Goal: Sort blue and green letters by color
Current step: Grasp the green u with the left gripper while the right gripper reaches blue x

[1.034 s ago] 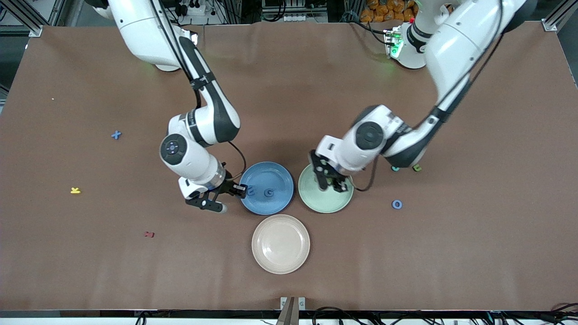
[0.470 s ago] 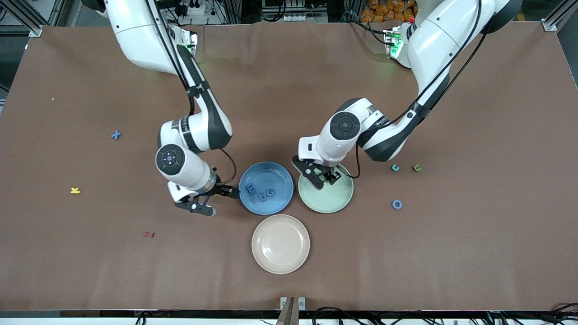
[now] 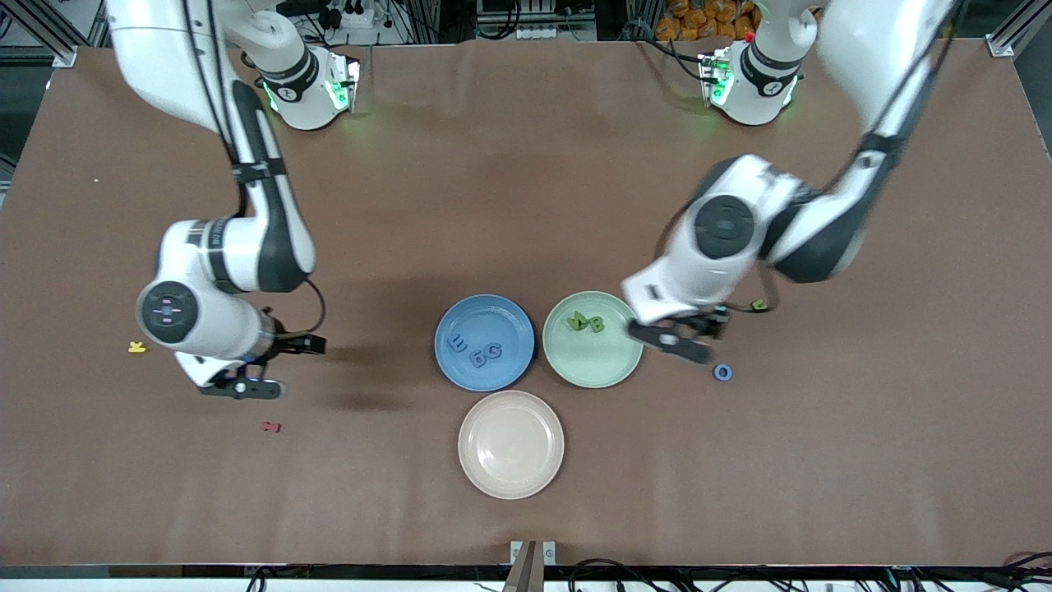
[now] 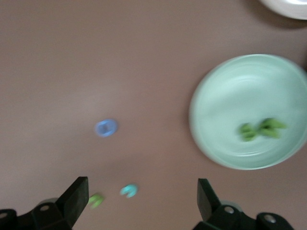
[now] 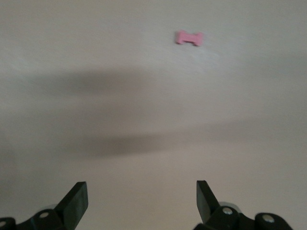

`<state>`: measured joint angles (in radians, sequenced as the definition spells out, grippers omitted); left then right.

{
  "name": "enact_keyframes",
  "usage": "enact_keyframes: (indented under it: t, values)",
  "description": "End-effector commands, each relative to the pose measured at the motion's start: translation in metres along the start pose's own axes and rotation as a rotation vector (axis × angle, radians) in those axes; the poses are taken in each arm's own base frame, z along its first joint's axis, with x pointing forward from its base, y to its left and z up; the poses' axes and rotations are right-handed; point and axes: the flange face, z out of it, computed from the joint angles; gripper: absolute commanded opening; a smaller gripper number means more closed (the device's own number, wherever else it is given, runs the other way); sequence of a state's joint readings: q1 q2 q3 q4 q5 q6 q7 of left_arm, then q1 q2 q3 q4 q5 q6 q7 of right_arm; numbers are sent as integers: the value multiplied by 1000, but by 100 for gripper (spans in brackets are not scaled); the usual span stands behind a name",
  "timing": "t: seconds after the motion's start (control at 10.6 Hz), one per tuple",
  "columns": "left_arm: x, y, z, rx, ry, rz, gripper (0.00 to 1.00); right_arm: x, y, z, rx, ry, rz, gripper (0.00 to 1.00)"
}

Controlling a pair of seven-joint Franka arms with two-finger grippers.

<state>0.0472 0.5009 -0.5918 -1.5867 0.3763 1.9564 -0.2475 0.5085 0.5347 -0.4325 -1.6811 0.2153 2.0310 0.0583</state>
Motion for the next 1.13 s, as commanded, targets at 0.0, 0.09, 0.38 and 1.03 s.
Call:
enact_keyframes:
  t: [0.0, 0.09, 0.38, 1.03]
  values:
    - [-40, -75, 17, 45, -164, -100, 100, -45, 53, 12, 44, -57, -47, 100]
    - [-52, -99, 29, 46, -193, -145, 100, -66, 67, 19, 67, -60, -52, 100]
    - [-93, -149, 75, -73, -141, -234, 100, -138, 126, 49, 64, -23, -85, 100]
    - [-147, -156, 151, -105, -67, -415, 79, -210, 286, 129, 93, -95, 9, 100]
